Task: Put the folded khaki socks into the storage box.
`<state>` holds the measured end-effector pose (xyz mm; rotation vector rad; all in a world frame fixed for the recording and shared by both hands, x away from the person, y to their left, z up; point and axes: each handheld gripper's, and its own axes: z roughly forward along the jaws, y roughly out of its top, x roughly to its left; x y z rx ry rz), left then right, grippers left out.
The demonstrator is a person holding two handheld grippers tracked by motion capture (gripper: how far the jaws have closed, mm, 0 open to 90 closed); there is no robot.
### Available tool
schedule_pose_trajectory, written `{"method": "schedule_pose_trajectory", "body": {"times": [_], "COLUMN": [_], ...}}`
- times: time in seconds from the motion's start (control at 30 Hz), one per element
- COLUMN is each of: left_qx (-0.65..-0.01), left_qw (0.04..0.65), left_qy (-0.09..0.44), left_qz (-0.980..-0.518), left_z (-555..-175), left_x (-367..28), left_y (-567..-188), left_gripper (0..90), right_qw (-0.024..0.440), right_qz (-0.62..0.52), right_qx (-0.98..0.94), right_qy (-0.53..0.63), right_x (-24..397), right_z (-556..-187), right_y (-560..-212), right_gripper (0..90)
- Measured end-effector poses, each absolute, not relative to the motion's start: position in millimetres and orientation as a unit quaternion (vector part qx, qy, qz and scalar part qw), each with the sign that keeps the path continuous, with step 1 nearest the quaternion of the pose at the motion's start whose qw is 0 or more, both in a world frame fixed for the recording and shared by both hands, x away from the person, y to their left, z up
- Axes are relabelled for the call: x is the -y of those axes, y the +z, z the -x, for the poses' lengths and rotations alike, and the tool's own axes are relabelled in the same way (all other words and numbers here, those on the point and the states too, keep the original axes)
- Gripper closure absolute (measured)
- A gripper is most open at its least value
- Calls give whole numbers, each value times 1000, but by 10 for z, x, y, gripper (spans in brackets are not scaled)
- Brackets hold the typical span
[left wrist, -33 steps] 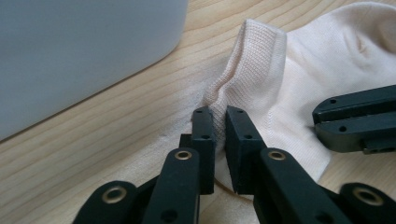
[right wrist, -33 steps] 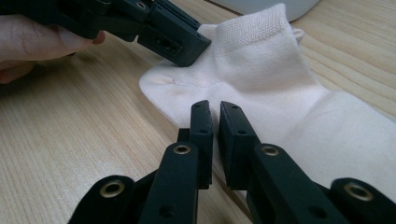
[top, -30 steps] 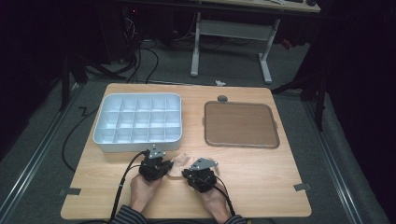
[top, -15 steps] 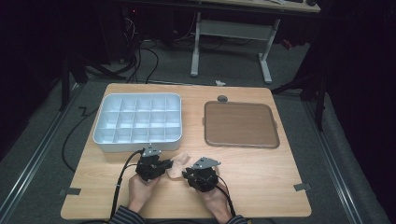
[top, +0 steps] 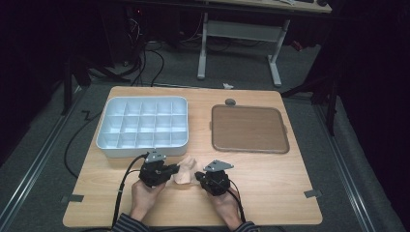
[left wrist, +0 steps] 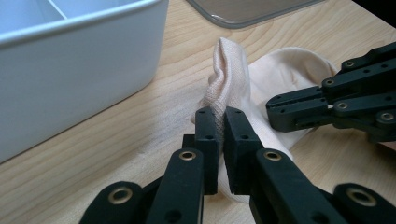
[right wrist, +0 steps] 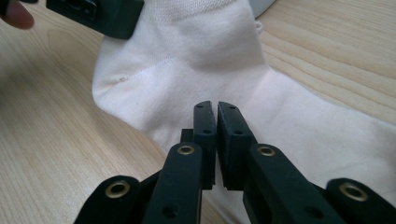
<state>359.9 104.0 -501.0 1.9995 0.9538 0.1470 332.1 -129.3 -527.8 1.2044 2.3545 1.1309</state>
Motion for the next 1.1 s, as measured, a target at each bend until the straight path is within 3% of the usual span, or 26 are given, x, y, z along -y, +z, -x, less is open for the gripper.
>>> {"method": "schedule_pose_trajectory", "body": {"times": [1.1], "left_qx": [-354], "left_qw": [486], "left_qy": [44], "left_qz": [-798], "left_z": [-3585], "left_x": [-975], "left_y": [-4801], "left_gripper": [855], "right_qw": [128], "right_qz": [-386], "right_qx": [-832], "right_qy": [376], "right_x": [1125], "right_z": [-3407], "right_y": [-5298], "right_gripper": [863]}}
